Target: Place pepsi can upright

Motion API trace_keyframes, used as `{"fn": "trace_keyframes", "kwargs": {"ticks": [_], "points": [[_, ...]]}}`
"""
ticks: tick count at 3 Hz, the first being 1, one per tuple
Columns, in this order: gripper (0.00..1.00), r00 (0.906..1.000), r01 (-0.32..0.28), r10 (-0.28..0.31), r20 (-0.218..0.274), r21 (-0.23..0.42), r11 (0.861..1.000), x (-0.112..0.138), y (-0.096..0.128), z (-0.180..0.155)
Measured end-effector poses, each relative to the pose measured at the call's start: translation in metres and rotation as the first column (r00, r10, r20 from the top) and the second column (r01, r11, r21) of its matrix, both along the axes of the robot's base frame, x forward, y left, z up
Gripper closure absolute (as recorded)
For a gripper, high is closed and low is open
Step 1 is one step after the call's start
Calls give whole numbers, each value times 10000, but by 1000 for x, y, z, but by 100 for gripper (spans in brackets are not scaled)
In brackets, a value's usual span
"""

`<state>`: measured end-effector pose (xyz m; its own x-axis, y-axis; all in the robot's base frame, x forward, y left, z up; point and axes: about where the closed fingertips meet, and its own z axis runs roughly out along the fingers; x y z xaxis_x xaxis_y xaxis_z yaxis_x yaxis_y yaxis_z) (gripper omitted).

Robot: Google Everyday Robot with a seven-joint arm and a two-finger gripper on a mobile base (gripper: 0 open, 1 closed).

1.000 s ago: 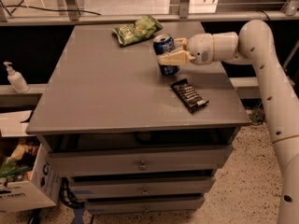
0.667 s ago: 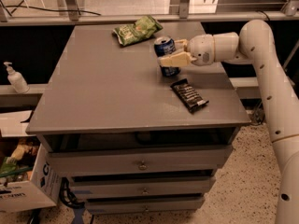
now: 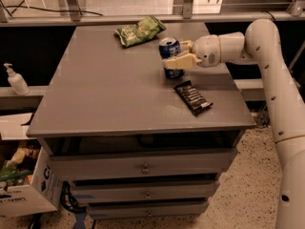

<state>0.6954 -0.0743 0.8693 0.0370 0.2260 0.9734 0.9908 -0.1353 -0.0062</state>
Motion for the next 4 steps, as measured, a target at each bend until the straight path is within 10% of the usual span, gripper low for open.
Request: {"fn": "trace_keyframes", "kwargs": {"ticks": [2,4], "points": [[0,10000,-41,41,66,-25,10000,-1,-3,1],[0,9994,-14,19,350,-151,9999,0,-10,9]]}}
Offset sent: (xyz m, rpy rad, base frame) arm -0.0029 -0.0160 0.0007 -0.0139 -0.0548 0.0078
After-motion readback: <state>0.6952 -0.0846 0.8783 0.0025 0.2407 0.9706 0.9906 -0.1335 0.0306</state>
